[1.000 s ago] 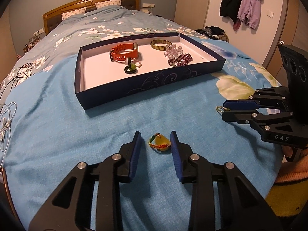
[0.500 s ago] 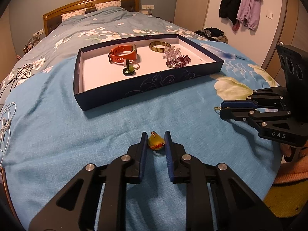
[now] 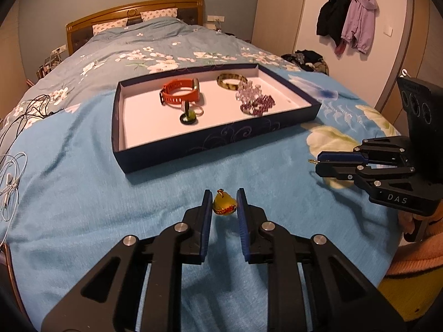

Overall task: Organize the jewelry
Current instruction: 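Carry the green ring and yellow-red pendant over the box lid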

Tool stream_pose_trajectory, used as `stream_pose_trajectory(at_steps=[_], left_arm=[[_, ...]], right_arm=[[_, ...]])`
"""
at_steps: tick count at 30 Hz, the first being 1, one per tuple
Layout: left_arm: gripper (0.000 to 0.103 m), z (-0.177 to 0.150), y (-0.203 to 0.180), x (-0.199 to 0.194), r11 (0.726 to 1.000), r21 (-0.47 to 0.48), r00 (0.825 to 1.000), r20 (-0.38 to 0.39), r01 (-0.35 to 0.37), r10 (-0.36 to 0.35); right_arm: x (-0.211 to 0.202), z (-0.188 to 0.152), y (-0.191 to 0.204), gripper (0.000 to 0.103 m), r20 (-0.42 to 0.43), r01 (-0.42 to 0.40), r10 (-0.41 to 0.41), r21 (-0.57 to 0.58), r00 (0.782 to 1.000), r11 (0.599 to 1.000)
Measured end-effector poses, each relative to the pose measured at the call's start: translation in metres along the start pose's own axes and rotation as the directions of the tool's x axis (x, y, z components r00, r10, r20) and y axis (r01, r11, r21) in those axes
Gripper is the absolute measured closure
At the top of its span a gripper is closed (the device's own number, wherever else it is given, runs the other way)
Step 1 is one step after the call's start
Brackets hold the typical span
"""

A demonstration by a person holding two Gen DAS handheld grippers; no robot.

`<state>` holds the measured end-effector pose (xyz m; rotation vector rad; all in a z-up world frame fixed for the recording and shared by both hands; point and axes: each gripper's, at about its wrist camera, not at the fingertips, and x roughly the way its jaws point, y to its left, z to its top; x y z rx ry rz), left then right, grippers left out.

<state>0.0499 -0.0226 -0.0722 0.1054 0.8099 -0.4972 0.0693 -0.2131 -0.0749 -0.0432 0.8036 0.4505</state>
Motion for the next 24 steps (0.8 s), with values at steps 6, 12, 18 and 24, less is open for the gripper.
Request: stream_pose_trajectory(at_steps=[6,12,18,24], left_arm=[[0.085,0.010,-0.002,-0.004,1.000,-0.003,0.999,0.033,0.003,-0.003],[0.085,0.019,-0.006,-0.007,1.000,0.005,0.998,0.059,0.003,-0.004],[0.085,0.027,-0.008,-0.009,1.000,0.014,0.997,0.079,0.000,-0.001],[0.085,0.037,-0.009,-0.010,1.000,0.012,0.995,0.101,-0.006,0.004]], right_arm=[[-0.007,0.009,-0.005,0.093,0.045,0.006,-0.007,0.015,0.999,1.000],[-0.012,0.017,-0.009,0.093,0.078,0.012,-0.014,0.024,0.997,1.000],[-0.015,0.023,-0.014,0.093,0.103,0.010,-0.014,0.037,0.995,0.999],[-0.017,0.029,-0.017,0.093,0.125,0.014,-0.019,0.041,0.992,0.999]])
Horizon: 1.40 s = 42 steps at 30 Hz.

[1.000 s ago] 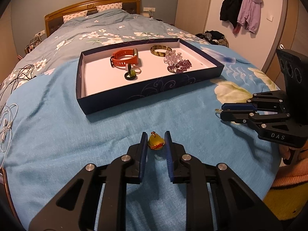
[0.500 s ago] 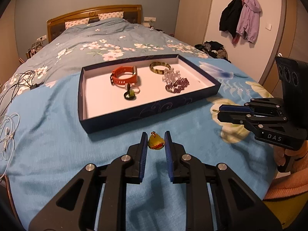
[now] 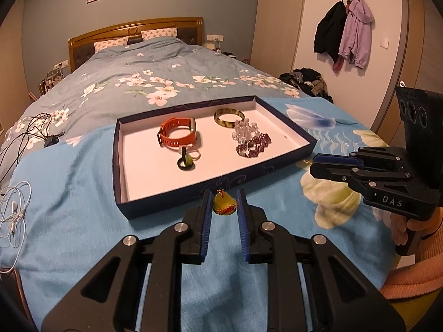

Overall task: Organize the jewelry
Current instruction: 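Carry the green ring and yellow-red pendant over the box lid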

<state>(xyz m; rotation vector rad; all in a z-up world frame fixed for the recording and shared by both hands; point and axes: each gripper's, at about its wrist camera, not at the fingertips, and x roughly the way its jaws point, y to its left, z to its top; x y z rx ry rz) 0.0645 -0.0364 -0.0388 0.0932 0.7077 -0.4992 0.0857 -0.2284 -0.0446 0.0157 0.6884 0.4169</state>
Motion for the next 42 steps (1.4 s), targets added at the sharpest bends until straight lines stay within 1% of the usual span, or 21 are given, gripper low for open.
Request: stream_pose_trajectory(at_steps=[15,24,42], left_arm=[[0.085,0.017,0.002,0.001,1.000,-0.009,0.999,0.034,-0.017,0.018],[0.085,0.022,0.002,0.002,1.000,-0.009,0.999,0.046,-0.021,0.021],[0.085,0.035,0.006,0.012,0.999,-0.010,0.998,0.047,-0.034,0.034]], right_arm=[[-0.001,0.012,-0.008,0.093,0.039,0.003,-0.003,0.012,0.999,1.000],[0.000,0.021,-0.011,0.093,0.058,0.005,-0.006,0.013,0.998,1.000],[0.006,0.032,-0.018,0.093,0.065,0.000,-0.001,0.020,0.998,1.000]])
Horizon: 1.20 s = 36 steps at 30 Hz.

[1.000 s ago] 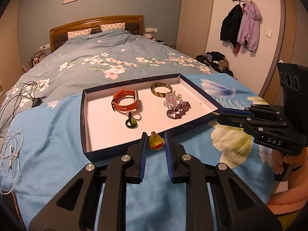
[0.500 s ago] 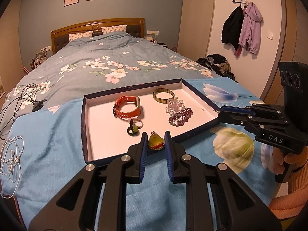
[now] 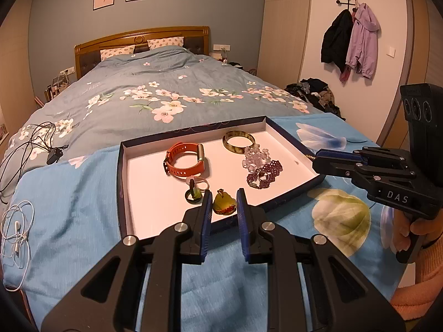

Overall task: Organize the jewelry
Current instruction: 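Carry the green ring and yellow-red pendant over the box lid, then lower the ring and pendant into the box lid and open both tools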

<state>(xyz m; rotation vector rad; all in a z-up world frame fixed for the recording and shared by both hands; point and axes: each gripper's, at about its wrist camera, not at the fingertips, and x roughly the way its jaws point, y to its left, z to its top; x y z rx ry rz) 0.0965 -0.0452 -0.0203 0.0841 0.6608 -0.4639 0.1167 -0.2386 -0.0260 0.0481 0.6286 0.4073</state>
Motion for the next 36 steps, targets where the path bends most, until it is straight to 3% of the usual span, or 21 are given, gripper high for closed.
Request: stream_pose_trajectory(at_steps=[36], left_arm=[[0.085,0.016,0.008,0.020,1.000,-0.001,1.000,0.000,-0.018,0.018]], right_arm=[[0.011,0.007,-0.009,0.093,-0.008,0.015,-0.015,0.004,1.000,1.000]])
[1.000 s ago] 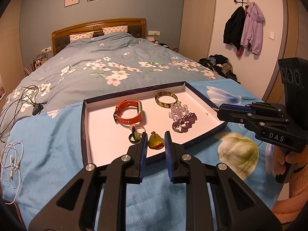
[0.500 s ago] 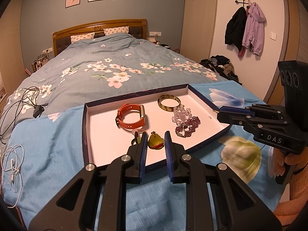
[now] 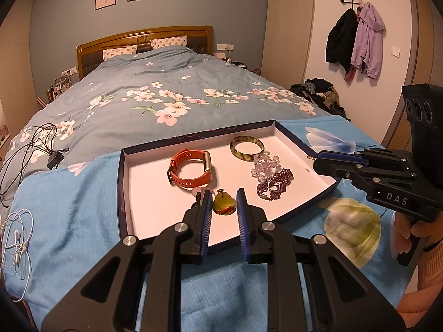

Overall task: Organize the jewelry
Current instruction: 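Lower the ring and pendant into the box lid and open both tools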

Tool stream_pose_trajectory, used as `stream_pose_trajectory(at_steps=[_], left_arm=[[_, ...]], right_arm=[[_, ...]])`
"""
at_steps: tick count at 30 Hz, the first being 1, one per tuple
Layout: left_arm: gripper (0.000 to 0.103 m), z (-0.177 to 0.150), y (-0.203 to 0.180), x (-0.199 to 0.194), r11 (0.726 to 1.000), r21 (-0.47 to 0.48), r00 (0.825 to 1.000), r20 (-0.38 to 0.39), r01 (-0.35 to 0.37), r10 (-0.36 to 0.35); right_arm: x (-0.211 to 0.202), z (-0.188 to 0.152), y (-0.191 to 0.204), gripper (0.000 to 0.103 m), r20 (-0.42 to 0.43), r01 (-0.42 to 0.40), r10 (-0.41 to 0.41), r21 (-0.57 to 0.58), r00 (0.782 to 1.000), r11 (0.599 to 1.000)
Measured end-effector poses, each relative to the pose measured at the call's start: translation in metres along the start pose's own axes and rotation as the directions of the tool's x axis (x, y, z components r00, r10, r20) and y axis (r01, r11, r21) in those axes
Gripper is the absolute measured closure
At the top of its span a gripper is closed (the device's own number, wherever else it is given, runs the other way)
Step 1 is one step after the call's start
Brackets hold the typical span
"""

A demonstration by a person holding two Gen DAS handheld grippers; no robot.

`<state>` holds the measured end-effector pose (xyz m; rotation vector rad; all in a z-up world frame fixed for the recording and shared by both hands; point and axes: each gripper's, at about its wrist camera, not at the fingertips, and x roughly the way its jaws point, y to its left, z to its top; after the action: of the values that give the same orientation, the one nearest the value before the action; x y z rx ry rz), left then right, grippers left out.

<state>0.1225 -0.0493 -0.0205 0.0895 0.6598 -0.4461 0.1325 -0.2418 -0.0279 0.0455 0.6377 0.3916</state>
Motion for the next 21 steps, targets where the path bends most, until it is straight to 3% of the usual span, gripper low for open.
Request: stream_pose_trajectory(at_steps=[21], left_arm=[[0.085,0.001,0.003,0.009,1.000,-0.003,1.000,-0.004,-0.006,0.006]], right_arm=[[0.009,0.003,-0.005,0.093,-0.005,0.007,-0.007,0.006,1.000,1.000]])
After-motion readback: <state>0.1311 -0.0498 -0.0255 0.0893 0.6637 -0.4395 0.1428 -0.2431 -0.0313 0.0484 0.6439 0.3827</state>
